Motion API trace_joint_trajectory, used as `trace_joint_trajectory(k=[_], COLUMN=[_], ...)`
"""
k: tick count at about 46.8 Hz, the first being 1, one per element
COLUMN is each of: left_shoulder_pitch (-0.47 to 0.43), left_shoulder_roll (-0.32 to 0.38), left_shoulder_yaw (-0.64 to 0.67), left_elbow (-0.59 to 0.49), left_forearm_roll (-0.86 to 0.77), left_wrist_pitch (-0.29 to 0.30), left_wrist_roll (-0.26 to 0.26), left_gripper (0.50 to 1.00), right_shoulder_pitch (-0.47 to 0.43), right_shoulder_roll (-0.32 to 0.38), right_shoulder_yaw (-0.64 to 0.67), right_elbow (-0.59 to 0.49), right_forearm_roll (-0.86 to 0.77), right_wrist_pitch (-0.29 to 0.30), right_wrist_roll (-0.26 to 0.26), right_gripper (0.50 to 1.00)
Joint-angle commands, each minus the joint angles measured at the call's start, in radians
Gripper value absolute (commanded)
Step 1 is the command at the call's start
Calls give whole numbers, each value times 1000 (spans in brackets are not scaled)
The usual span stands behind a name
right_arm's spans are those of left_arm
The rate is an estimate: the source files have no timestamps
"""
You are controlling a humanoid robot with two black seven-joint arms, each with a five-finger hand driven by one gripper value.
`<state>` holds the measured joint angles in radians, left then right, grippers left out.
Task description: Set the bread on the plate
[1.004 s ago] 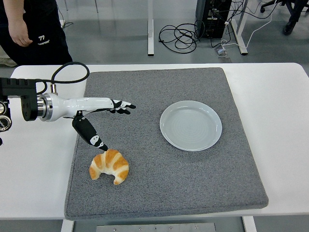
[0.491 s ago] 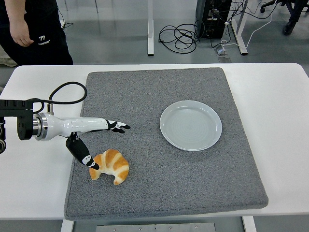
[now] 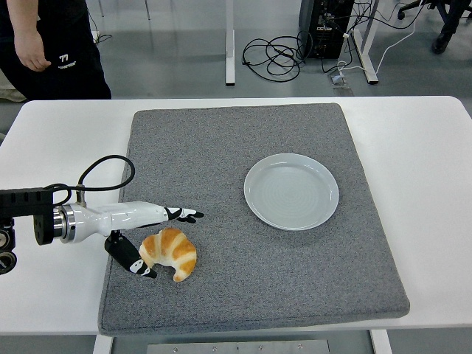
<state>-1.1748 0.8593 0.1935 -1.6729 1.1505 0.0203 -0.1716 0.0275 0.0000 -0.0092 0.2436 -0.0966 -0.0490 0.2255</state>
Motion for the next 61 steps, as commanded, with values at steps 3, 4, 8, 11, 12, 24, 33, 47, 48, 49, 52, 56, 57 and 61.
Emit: trace_joint_trajectory(k=[3, 4, 8, 11, 12, 24, 33, 47, 48, 49, 52, 56, 57, 61], left_shoulder_pitch=[18, 21, 29, 35, 40, 89, 90, 98, 98, 99, 101, 106, 106, 98], left_shoulder_roll=[-6, -9, -19, -29, -32, -65, -66, -66, -66, -66, -66, -65, -63, -57], left_shoulder_yaw=[-3, -3, -3, -3, -3, -5, -3, -3, -3, -3, 0, -2, -3, -11], left_elbow=[19, 25, 45, 55, 58, 99, 101, 114, 114, 114, 114, 114, 114, 114], left_forearm_roll=[2, 2, 14, 37, 47, 86, 87, 89, 89, 89, 95, 120, 123, 123], left_wrist_pitch=[4, 6, 12, 24, 30, 84, 105, 115, 116, 119, 124, 136, 139, 145], left_wrist_roll=[-6, -11, -29, -39, -42, -81, -89, -91, -91, -91, -91, -91, -91, -91], left_gripper=[949, 949, 948, 949, 948, 946, 859, 727, 718, 707, 665, 607, 593, 548], right_shoulder_pitch=[0, 0, 0, 0, 0, 0, 0, 0, 0, 0, 0, 0, 0, 0], right_shoulder_roll=[0, 0, 0, 0, 0, 0, 0, 0, 0, 0, 0, 0, 0, 0], right_shoulder_yaw=[0, 0, 0, 0, 0, 0, 2, 2, 2, 0, 0, 0, 0, 0], right_elbow=[0, -1, 0, -1, -1, -1, -1, -1, -1, -1, -3, -3, -3, -1], right_forearm_roll=[0, 0, 0, 0, 0, 0, 0, 0, 0, 0, 0, 0, 0, 0], right_wrist_pitch=[0, 0, 0, 0, 0, 0, 0, 0, -2, -2, -2, -2, -2, -2], right_wrist_roll=[0, 0, 0, 0, 0, 0, 0, 0, 0, 0, 0, 0, 0, 0], right_gripper=[1000, 1000, 1000, 1000, 1000, 1000, 1000, 1000, 1000, 1000, 1000, 1000, 1000, 1000])
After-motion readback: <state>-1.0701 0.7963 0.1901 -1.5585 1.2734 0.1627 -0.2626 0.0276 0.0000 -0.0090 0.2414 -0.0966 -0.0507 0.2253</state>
